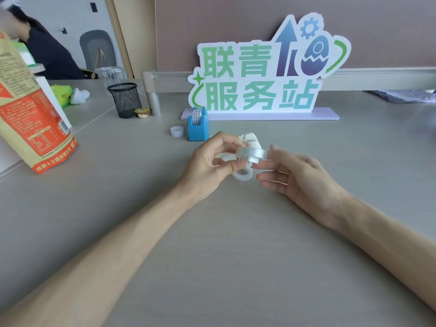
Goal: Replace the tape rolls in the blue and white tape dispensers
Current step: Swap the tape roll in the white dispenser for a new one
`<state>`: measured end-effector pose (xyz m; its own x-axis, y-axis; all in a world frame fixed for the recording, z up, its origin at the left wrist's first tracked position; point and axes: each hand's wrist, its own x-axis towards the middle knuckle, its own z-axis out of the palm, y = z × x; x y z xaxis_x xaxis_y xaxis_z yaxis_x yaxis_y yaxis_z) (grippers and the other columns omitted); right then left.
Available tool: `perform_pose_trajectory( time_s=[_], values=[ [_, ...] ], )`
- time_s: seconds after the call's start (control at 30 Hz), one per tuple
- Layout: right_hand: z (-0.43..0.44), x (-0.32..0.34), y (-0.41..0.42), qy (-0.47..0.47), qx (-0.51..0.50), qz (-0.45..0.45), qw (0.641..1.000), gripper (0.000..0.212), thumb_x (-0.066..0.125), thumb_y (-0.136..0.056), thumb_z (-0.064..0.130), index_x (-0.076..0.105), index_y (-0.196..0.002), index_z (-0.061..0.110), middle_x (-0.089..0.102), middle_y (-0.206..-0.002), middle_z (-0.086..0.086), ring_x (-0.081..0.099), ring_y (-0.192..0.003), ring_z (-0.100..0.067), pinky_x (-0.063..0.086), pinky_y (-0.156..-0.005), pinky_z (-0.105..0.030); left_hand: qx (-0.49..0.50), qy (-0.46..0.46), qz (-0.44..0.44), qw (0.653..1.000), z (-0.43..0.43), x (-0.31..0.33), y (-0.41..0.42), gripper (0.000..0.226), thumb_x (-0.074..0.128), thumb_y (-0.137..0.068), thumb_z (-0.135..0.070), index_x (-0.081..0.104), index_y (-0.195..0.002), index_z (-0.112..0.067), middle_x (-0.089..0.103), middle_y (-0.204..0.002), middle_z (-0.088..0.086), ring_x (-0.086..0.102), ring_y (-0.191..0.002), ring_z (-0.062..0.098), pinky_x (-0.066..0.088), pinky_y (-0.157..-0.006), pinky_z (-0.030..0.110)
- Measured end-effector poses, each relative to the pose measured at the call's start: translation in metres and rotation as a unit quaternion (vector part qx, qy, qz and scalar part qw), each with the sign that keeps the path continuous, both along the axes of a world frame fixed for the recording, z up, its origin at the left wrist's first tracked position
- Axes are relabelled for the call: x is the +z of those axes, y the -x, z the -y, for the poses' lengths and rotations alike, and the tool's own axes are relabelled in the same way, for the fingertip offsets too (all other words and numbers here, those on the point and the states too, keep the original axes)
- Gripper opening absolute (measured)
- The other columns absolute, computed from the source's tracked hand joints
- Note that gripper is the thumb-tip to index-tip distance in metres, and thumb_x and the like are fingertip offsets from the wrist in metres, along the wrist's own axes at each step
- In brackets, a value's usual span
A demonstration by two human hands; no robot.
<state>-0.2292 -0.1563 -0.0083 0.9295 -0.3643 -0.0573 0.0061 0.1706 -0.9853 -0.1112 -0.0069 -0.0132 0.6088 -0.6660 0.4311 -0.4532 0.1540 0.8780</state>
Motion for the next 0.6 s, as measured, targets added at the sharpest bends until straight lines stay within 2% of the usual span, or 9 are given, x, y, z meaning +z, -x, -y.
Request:
perform_pose_trajectory(
  time_s=[0.03, 0.1, 0.17, 0.27, 0.37, 0.5, 0.6],
  values=[
    [0.0, 0.0, 0.0, -0.002, -0.002, 0.003, 1.0, 0.024, 0.057, -0.095, 0.027, 0.071, -0.102, 0.009, 0.075, -0.089, -0.006, 0.068, -0.075, -0.017, 0.058, -0.079, -0.029, 0.012, -0.01, 0.017, 1.0, 0.0, -0.001, -0.001, 0.021, 0.069, -0.076, -0.014, 0.059, -0.089, -0.028, 0.069, -0.112, 0.002, 0.062, -0.103, 0.014, 0.05, -0.088, 0.044],
    [0.0, 0.001, 0.001, -0.025, -0.011, 0.007, 1.0, 0.016, 0.061, -0.092, 0.021, 0.071, -0.097, 0.01, 0.073, -0.08, -0.004, 0.068, -0.074, -0.015, 0.058, -0.076, -0.027, 0.024, -0.026, 0.035, 0.999, 0.001, -0.004, -0.002, 0.021, 0.069, -0.076, -0.014, 0.059, -0.087, -0.028, 0.067, -0.116, -0.005, 0.061, -0.105, 0.013, 0.051, -0.086, 0.04],
    [0.002, 0.002, 0.002, -0.048, -0.016, 0.006, 0.999, 0.011, 0.063, -0.09, 0.021, 0.07, -0.09, 0.012, 0.072, -0.074, -0.003, 0.069, -0.072, -0.016, 0.058, -0.078, -0.029, 0.013, -0.027, 0.037, 0.999, 0.002, -0.007, -0.002, 0.026, 0.069, -0.079, -0.005, 0.06, -0.085, -0.028, 0.067, -0.11, -0.011, 0.063, -0.102, 0.016, 0.053, -0.08, 0.034],
    [0.003, 0.002, 0.001, -0.061, -0.017, 0.002, 0.998, 0.012, 0.067, -0.085, 0.025, 0.068, -0.086, 0.013, 0.069, -0.07, -0.002, 0.069, -0.069, -0.015, 0.058, -0.078, -0.029, -0.007, 0.003, 0.018, 1.0, 0.004, -0.01, 0.001, 0.036, 0.063, -0.082, 0.008, 0.062, -0.083, -0.027, 0.069, -0.105, -0.007, 0.065, -0.095, 0.028, 0.055, -0.069, 0.028],
    [0.003, 0.001, 0.0, -0.058, -0.016, 0.003, 0.998, 0.005, 0.067, -0.086, 0.018, 0.065, -0.083, 0.015, 0.068, -0.073, -0.001, 0.068, -0.066, -0.013, 0.058, -0.074, -0.027, 0.001, -0.006, 0.027, 1.0, 0.005, -0.01, 0.004, 0.034, 0.063, -0.082, 0.008, 0.062, -0.089, -0.025, 0.068, -0.107, -0.008, 0.066, -0.094, 0.017, 0.057, -0.072, 0.031],
    [0.005, -0.001, 0.0, -0.078, -0.022, 0.023, 0.996, 0.008, 0.067, -0.085, 0.011, 0.067, -0.093, 0.014, 0.073, -0.085, -0.002, 0.069, -0.069, -0.014, 0.058, -0.075, -0.027, 0.035, -0.035, 0.021, 0.999, 0.006, -0.012, 0.004, 0.04, 0.064, -0.087, -0.004, 0.055, -0.115, -0.03, 0.064, -0.114, -0.014, 0.064, -0.098, 0.009, 0.056, -0.085, 0.042],
    [0.005, -0.001, 0.0, -0.084, -0.011, 0.033, 0.996, 0.018, 0.067, -0.085, 0.009, 0.068, -0.102, 0.006, 0.076, -0.092, -0.008, 0.074, -0.08, -0.016, 0.058, -0.072, -0.023, 0.046, -0.065, 0.048, 0.996, 0.004, -0.01, 0.006, 0.042, 0.066, -0.087, -0.012, 0.054, -0.123, -0.031, 0.064, -0.116, -0.015, 0.062, -0.098, 0.004, 0.055, -0.086, 0.033]
  ],
)
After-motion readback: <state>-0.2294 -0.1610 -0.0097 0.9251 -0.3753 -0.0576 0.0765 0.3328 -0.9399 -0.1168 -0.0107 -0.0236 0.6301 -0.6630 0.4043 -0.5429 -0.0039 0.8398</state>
